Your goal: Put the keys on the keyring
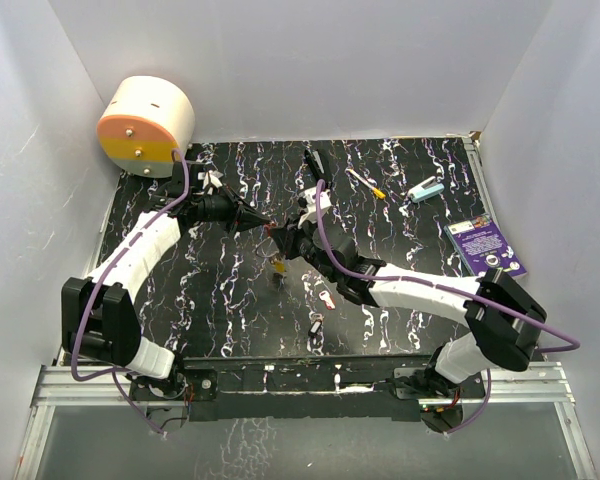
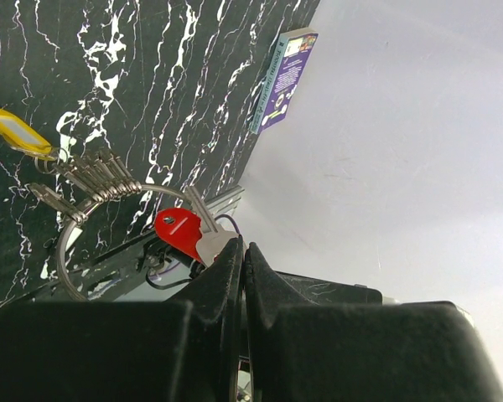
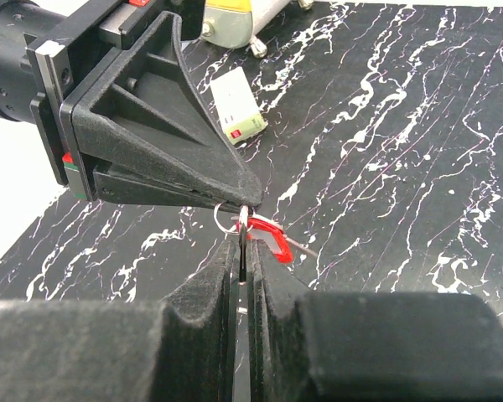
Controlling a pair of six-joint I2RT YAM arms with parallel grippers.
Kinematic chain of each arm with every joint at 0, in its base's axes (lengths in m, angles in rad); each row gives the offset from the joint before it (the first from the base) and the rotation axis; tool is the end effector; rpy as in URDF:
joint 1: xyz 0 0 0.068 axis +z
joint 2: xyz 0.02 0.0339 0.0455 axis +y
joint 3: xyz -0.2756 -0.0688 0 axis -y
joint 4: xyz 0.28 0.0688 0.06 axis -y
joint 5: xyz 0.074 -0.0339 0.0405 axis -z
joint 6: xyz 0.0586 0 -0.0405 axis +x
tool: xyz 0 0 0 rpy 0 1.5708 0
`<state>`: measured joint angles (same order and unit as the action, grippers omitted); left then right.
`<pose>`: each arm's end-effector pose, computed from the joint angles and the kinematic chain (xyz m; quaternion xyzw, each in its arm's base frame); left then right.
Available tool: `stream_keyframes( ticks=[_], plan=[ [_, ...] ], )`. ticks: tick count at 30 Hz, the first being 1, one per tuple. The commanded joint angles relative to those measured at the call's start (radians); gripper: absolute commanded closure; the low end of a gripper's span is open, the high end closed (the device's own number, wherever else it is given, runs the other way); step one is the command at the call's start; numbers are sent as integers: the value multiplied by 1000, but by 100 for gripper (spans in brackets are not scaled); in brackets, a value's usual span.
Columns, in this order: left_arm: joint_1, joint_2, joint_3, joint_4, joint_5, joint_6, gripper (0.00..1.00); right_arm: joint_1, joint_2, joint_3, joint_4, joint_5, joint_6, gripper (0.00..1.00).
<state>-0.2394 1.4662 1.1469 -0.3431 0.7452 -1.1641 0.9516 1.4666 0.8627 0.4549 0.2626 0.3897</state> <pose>0.3483 -0.1259 0.2847 -0.2304 0.8203 -0.5136 0.1009 0.2358 0.3047 0.2586 -0.1262 0.7455 0.3243 0.5684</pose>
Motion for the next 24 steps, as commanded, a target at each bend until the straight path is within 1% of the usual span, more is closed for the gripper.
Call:
stream_keyframes(
  ticks=[1, 11, 24],
  plan=[
    [1, -43, -7, 16, 44, -25, 100, -4, 2, 64, 113, -9, 0, 92],
    [1, -48, -39, 45, 54, -45, 100, -5, 5, 73, 130, -14, 1, 92],
    [1, -44, -35, 67, 64, -57, 100, -4, 36, 85, 131, -39, 11, 92]
  ],
)
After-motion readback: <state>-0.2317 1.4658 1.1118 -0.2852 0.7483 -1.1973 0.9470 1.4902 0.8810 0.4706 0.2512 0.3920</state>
